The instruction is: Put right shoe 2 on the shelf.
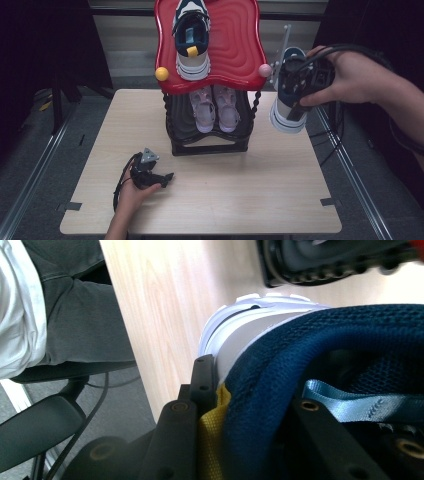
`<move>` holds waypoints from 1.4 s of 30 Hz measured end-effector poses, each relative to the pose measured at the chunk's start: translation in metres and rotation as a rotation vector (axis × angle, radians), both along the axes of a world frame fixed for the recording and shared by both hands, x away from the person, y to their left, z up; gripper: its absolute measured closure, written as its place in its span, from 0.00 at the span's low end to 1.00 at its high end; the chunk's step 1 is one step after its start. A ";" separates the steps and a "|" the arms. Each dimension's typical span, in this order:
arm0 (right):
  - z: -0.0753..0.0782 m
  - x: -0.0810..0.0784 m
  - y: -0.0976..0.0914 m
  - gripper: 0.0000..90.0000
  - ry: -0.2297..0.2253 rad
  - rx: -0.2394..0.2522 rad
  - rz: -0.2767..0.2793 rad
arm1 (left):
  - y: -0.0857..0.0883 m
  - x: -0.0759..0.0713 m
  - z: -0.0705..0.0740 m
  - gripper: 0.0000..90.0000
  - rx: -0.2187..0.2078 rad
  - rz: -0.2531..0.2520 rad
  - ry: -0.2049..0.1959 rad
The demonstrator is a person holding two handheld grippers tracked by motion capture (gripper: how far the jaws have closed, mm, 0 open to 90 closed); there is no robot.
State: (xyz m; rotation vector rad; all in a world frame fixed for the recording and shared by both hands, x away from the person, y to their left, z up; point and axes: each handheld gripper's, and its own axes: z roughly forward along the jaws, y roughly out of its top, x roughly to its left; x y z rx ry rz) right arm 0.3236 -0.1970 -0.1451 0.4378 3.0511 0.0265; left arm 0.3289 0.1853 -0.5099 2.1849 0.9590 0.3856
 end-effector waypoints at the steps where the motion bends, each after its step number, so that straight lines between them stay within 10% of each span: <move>1: 0.006 0.001 0.001 0.82 -0.010 -0.006 0.003 | 0.000 0.000 0.000 0.07 0.000 0.000 0.000; 19: 0.072 0.028 0.042 0.82 -0.181 0.012 0.049 | 0.000 0.000 0.000 0.07 -0.001 0.000 0.000; 42: 0.046 0.084 0.100 0.82 -0.265 -0.054 0.156 | 0.000 0.000 0.000 0.06 0.009 0.002 -0.002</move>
